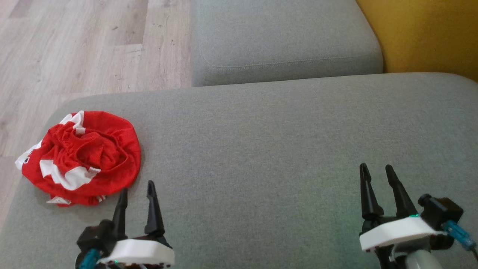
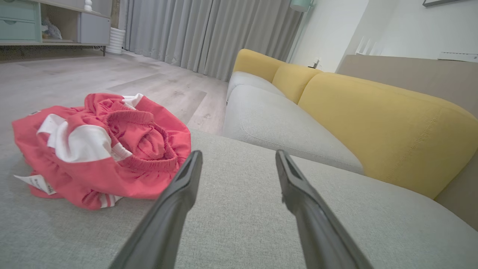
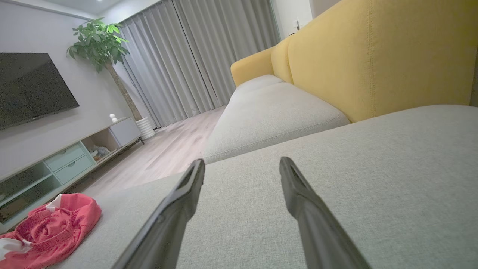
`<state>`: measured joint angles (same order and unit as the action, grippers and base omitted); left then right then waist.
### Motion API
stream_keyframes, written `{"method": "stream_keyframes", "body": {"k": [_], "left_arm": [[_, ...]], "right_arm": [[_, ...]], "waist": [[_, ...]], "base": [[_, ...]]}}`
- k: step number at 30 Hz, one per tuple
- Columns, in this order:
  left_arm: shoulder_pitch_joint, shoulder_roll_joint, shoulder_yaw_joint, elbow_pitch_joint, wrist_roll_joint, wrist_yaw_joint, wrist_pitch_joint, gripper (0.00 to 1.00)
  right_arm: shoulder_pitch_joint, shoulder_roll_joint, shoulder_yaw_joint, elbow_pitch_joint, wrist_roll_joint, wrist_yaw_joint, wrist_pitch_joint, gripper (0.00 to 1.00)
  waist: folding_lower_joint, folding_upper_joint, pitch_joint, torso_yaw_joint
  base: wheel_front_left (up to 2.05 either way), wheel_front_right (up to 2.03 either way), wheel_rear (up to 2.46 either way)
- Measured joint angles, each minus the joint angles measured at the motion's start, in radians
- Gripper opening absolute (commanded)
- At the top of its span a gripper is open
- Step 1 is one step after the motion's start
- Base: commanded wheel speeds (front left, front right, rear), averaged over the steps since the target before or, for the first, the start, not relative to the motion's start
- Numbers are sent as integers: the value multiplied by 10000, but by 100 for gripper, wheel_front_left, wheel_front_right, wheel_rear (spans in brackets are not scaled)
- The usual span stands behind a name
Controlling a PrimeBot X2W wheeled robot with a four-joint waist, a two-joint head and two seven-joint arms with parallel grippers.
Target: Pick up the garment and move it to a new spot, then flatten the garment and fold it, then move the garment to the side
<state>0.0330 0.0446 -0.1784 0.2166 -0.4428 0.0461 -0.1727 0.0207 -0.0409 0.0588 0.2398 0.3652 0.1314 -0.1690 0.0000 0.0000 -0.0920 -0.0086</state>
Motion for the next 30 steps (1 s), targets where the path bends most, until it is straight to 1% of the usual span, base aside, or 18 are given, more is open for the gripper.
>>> {"method": "stream_keyframes", "body": {"k": [11,25,28,30], "left_arm": [[-3,13,-405,-4,1237,184,-401,100],[-1,21,-681,-100,2880,596,-777,100],[-1,21,-685,-69,2930,598,-796,100],[0,21,-621,-48,2742,598,-796,100]], "right_arm": [[156,0,63,-84,-1501,0,-410,100],[299,0,-36,-215,-3103,0,-809,100],[377,-2,-132,-174,-3137,0,-817,100],[377,0,-150,-150,-3137,0,-817,100]], "waist": [[0,0,-54,42],[0,0,-153,117],[0,0,-149,143],[-1,0,-145,150]], "base": [[0,0,0],[0,0,0],[0,0,0],[0,0,0]]}}
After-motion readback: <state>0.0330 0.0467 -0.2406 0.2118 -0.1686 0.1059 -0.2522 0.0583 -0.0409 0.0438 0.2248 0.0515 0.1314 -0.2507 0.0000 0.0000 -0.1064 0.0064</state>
